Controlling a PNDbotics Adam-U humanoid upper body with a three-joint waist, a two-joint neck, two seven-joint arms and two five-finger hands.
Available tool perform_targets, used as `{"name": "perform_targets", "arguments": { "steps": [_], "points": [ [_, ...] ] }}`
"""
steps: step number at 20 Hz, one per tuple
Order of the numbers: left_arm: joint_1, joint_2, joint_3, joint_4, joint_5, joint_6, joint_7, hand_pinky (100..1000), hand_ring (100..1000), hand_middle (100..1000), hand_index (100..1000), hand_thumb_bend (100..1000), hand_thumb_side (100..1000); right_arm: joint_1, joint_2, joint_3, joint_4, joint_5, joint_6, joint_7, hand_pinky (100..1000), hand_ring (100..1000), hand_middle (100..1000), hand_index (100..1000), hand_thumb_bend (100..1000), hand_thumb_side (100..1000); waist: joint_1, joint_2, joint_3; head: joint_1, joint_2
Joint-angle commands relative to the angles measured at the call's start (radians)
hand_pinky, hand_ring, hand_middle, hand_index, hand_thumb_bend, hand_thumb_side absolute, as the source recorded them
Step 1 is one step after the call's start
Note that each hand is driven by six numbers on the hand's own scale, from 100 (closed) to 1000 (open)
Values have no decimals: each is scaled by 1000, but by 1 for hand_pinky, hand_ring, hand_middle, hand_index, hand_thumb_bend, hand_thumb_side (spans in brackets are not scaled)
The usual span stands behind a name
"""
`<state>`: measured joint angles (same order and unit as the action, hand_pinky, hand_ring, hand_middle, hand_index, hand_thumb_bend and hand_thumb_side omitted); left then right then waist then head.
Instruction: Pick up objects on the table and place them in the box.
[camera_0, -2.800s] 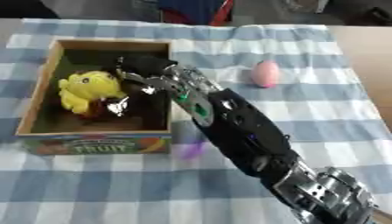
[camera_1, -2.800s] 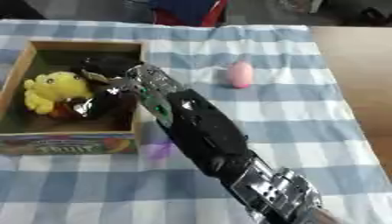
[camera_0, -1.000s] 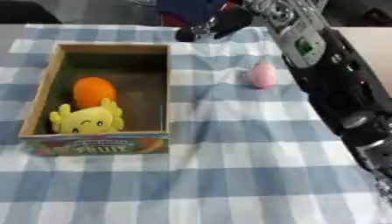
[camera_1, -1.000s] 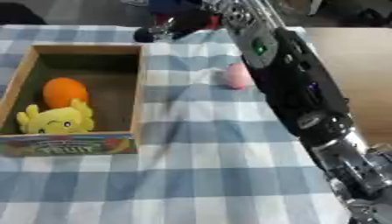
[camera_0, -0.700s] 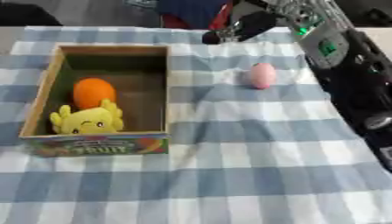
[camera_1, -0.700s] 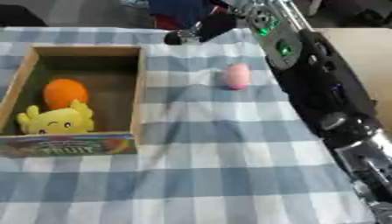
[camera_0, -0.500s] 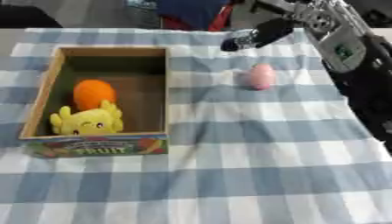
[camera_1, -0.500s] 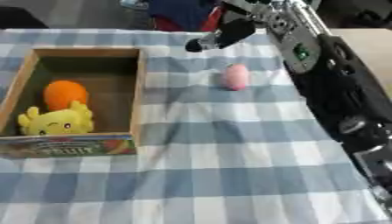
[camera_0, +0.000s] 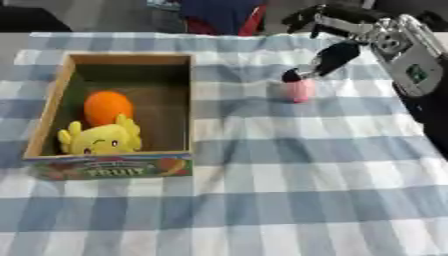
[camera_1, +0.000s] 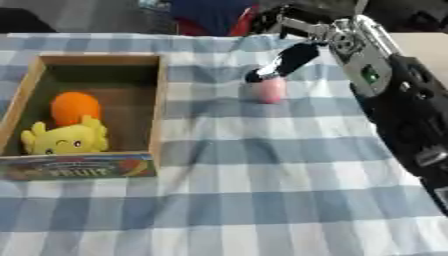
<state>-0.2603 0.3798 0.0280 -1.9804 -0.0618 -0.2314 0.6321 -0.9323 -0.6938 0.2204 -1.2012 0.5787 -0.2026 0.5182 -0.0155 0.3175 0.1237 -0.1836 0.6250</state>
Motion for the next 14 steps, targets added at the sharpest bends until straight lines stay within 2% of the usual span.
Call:
{"name": "perform_targets", "arguments": {
  "steps": [1, 7, 14],
  "points": [
    [-11, 25, 11, -20, -4, -1, 2, 266, 618, 579, 789, 130, 786, -10, -36, -6, 1, -6, 1, 9, 674, 818, 741, 934, 626, 534, 2, -16, 2, 3, -3],
    [-14, 21, 11, -20, -4, -1, 1, 267, 619, 579, 789, 128, 782, -3, -27, -10, 41, 41, 5, -5, 658, 798, 733, 917, 570, 518, 0, -12, 7, 3, -7],
    [-16, 17, 9, -20, -4, -1, -2, 265, 619, 579, 788, 125, 782, 1, -15, -25, 129, 142, -4, -71, 649, 797, 710, 898, 487, 514, 0, -6, 14, 0, -13]
  ]
}}
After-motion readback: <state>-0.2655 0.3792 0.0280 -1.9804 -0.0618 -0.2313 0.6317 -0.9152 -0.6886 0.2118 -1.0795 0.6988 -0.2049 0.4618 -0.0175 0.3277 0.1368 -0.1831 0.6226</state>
